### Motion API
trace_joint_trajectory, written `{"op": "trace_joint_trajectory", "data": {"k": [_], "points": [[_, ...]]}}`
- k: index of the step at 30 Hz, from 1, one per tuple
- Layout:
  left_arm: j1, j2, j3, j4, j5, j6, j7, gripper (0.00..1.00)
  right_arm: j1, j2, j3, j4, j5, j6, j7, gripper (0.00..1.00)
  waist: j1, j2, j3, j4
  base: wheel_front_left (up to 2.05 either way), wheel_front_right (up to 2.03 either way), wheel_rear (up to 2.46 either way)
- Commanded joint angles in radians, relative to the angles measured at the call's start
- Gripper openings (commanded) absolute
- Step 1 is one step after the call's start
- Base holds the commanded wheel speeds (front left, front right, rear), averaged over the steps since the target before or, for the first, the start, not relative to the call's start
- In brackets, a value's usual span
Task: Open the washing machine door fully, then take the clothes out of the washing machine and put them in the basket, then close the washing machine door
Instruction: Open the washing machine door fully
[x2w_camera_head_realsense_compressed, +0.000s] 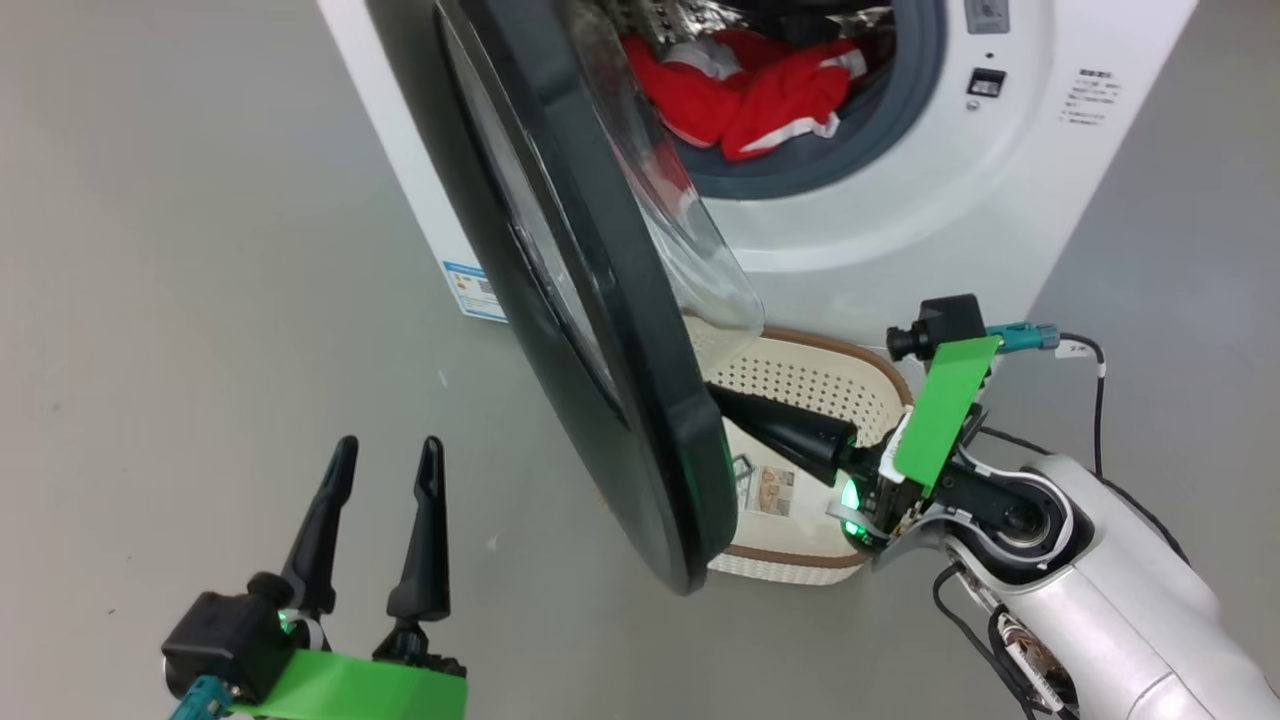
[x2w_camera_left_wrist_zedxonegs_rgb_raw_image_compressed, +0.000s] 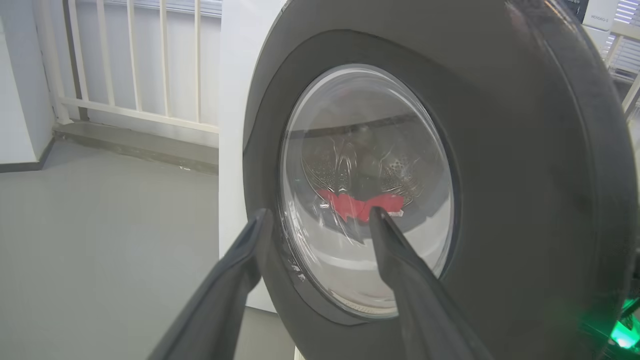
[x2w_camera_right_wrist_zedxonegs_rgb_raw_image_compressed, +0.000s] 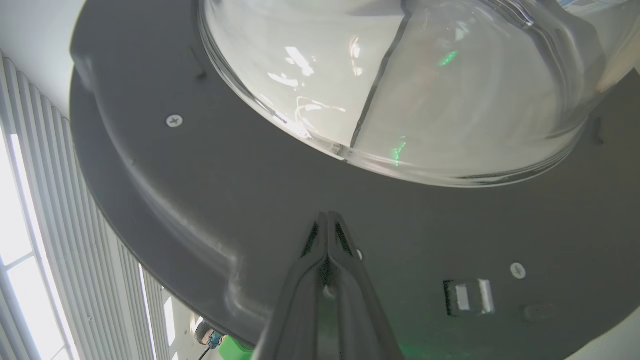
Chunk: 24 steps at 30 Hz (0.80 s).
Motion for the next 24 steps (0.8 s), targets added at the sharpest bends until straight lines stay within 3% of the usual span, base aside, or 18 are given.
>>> {"op": "trace_joint_trajectory", "data": {"k": [1,24], "points": [[0.004,0.011,0.028,-0.022,-0.01,0.004,-0.008,1.0,-0.007,0.004,0.043,-0.041,0.029,0.008,-0.02,0.0,0.0,0.0,-0.019,0.033,0.0,0.0,0.0],[0.016,0.011,0.005,-0.012,-0.02,0.006,-0.008,1.0,-0.085,-0.175,0.384,-0.196,0.318,0.008,-0.275,0.0,0.0,0.0,-0.053,0.159,0.0,0.0,0.0]]}}
